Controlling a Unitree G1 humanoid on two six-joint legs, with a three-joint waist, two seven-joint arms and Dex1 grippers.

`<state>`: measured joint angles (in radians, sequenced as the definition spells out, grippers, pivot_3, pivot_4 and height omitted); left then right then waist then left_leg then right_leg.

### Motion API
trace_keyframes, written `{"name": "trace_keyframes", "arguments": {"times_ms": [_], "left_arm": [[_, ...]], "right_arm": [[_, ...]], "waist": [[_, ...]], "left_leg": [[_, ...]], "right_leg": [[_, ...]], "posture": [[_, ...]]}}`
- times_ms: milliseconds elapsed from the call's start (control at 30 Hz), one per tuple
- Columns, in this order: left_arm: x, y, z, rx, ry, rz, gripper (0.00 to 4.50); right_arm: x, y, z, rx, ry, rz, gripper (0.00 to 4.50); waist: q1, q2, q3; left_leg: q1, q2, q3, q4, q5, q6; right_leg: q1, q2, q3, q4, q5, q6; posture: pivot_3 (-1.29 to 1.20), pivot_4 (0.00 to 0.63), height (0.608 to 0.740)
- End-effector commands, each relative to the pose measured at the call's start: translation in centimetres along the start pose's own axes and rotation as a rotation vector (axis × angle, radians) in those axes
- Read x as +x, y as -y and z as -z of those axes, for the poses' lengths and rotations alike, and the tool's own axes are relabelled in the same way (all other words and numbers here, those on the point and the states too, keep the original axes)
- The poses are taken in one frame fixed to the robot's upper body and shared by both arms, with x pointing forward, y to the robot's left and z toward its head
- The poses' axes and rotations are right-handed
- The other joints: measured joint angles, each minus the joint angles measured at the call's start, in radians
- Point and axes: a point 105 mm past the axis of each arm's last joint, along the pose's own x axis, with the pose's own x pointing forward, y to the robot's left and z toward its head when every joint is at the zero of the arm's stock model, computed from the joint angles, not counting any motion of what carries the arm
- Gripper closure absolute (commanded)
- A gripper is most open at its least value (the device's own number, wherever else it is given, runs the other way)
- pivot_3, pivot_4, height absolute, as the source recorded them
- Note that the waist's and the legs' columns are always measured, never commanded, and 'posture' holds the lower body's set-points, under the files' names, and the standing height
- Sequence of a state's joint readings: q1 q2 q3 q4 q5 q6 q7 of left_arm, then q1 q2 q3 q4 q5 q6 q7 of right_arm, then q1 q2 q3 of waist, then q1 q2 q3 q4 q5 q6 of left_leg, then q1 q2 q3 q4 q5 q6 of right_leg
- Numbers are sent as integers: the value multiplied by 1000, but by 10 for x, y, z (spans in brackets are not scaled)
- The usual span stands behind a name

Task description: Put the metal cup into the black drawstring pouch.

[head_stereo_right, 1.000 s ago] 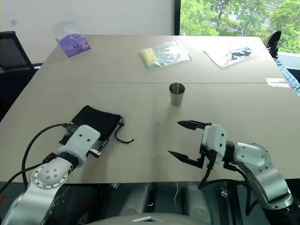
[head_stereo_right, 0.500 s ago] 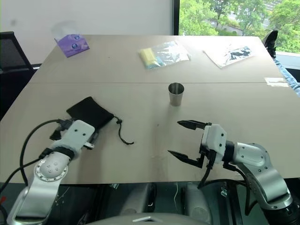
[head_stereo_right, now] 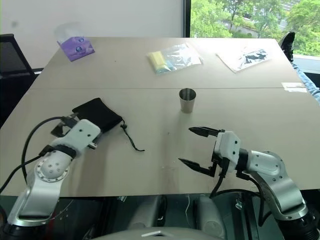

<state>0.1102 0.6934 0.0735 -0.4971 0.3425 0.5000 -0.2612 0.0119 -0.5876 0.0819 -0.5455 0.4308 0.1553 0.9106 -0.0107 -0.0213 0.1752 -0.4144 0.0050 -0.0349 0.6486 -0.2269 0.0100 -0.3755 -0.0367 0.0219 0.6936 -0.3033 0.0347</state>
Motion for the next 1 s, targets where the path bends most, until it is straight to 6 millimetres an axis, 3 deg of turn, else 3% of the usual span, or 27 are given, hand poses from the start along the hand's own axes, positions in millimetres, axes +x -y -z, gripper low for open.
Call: {"name": "trace_keyframes", "arguments": {"times_ms": [33,433,533,733,767,900,1000], "left_arm": [[5,-9,-7,87,9,-53,0],[22,-6,-22,177,-62,-33,0],[25,-3,-24,157,-80,-9,1219],[30,-5,-20,71,-132,31,4177],[32,-6,-19,18,-142,49,4463],[35,-2,-21,-171,-149,141,4463],[37,2,-35,-400,-116,230,4463]], "right_arm": [[3,-3,-9,-33,33,-10,27],[2,-5,-9,-27,32,3,27],[3,-5,-8,-25,33,4,0],[5,3,-8,-35,30,48,0],[5,8,-9,-45,35,80,0],[11,27,-15,-33,22,179,0],[17,45,-27,-56,-70,231,0]], "waist": [[0,0,0],[-2,0,0],[-1,0,0],[-1,0,0],[-1,0,0],[-3,0,0],[-1,0,0]], "left_leg": [[0,0,0,0,0,0],[0,0,1,0,0,0],[0,0,0,0,0,0],[0,0,0,0,0,0],[0,0,0,0,0,0],[0,0,0,1,0,0],[-1,0,0,2,0,0]], "right_leg": [[0,0,0,0,0,0],[-1,2,0,1,0,0],[-1,2,0,1,0,0],[-1,2,-1,1,0,0],[-1,2,-1,1,0,0],[-1,2,-2,2,0,0],[-1,2,-3,2,0,0]], "posture": [[0,150,740],[0,150,740],[0,150,740],[0,150,740],[0,150,740],[0,150,740],[0,150,740]]}}
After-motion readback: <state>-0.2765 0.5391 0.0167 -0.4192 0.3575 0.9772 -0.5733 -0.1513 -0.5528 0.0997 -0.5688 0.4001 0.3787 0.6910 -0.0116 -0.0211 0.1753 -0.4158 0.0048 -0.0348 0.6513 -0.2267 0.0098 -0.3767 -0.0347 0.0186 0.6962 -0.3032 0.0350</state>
